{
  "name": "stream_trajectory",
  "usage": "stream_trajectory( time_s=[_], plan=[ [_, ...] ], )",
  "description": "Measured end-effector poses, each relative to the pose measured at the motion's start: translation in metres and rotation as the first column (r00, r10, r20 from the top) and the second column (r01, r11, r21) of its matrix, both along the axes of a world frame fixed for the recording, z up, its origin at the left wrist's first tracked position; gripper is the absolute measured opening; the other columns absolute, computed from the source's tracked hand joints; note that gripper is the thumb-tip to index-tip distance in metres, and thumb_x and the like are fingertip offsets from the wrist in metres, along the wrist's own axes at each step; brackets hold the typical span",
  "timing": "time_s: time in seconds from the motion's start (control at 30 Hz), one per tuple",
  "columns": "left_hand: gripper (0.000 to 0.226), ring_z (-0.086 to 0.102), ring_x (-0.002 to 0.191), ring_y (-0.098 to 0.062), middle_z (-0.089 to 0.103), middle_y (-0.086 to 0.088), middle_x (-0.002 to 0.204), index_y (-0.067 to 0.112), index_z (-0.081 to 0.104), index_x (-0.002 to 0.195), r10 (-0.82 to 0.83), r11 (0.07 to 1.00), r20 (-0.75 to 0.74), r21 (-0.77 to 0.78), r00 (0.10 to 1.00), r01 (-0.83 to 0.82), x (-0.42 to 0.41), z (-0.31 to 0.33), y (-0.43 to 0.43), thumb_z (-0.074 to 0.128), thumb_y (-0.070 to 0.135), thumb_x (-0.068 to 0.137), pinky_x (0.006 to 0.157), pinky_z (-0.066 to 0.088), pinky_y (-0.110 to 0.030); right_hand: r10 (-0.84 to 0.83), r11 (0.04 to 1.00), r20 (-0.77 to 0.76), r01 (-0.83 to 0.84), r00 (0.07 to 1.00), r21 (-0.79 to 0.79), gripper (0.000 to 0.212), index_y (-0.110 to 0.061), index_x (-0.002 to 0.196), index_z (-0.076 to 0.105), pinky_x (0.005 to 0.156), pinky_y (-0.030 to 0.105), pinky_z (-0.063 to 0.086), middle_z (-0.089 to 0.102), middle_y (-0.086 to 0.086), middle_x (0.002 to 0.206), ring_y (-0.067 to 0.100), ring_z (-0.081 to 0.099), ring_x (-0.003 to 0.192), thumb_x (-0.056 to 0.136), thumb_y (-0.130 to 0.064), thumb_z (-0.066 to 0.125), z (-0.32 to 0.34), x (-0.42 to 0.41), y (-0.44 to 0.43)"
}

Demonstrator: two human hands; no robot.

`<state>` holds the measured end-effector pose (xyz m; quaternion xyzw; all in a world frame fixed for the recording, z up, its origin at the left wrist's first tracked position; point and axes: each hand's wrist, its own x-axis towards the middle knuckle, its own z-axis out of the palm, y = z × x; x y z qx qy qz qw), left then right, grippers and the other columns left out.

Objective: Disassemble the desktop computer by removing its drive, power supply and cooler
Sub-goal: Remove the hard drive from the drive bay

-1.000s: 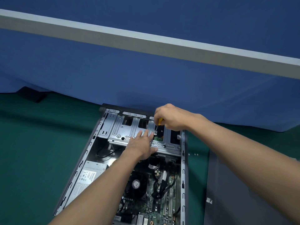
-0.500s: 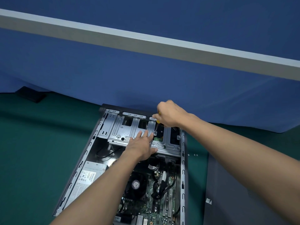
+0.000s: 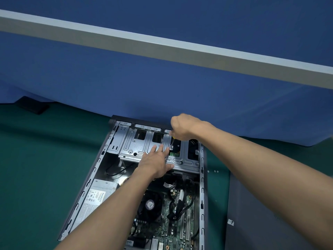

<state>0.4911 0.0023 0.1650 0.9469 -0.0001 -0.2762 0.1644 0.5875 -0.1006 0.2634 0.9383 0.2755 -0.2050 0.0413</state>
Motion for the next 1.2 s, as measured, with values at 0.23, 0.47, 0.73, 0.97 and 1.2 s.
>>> stream_trajectory(
  time_s=[0.23,0.47,0.73,0.97,1.2],
  plan=[
    [0.075,-0.006,0.150,-0.023,-0.005,0.001,0.164,0.025,0.004,0.157,0.002,1.000,-0.008,-0.011,1.000,-0.002,0.0002,-0.0002,0.0006,0.046,0.049,0.099,0.121,0.008,-0.050,0.166,0.986,-0.015,-0.166,0.986,-0.007,0.045,-0.014,0.057,0.035,0.046,0.027,0.028,0.037,0.004,0.061,0.019,0.038,0.052,0.097,-0.026,0.050,0.0022,0.0003,-0.0052],
    [0.075,-0.006,0.150,-0.023,-0.005,0.001,0.164,0.025,0.006,0.157,0.011,1.000,-0.008,-0.020,1.000,-0.011,-0.0004,0.0004,0.0008,0.046,0.049,0.099,0.121,0.007,-0.049,0.281,0.956,0.000,-0.280,0.960,-0.085,0.040,-0.015,0.059,0.035,0.047,0.028,0.034,0.040,0.004,0.065,0.023,0.043,0.056,0.097,-0.022,0.048,0.0069,0.0010,-0.0044],
    [0.075,-0.005,0.150,-0.023,-0.005,0.001,0.164,0.025,0.007,0.157,0.015,1.000,-0.005,-0.023,1.000,-0.015,-0.0003,0.0001,0.0007,0.047,0.049,0.099,0.121,0.008,-0.049,0.191,0.967,0.116,-0.167,0.975,-0.191,0.035,-0.010,0.075,0.041,0.065,0.033,0.040,0.046,0.003,0.080,0.026,0.049,0.076,0.101,-0.032,0.036,0.0057,-0.0008,-0.0012],
    [0.075,-0.005,0.150,-0.023,-0.005,0.000,0.164,0.025,0.006,0.157,0.009,1.000,0.001,-0.017,1.000,-0.009,-0.0006,-0.0009,0.0012,0.046,0.050,0.099,0.121,0.008,-0.050,0.154,0.987,0.021,-0.155,0.988,0.046,0.027,-0.018,0.064,0.045,0.051,0.029,0.038,0.050,0.005,0.073,0.028,0.055,0.072,0.079,0.002,0.051,0.0092,0.0006,-0.0012],
    [0.074,-0.006,0.150,-0.023,-0.006,0.001,0.164,0.025,0.007,0.156,0.018,1.000,-0.006,-0.025,1.000,-0.019,-0.0001,-0.0003,0.0005,0.046,0.050,0.099,0.120,0.006,-0.049,0.030,0.989,0.065,-0.020,0.997,-0.150,0.049,-0.013,0.075,0.043,0.069,0.035,0.039,0.044,0.000,0.077,0.025,0.046,0.078,0.098,-0.055,0.034,0.0004,-0.0017,-0.0085]
  ],
)
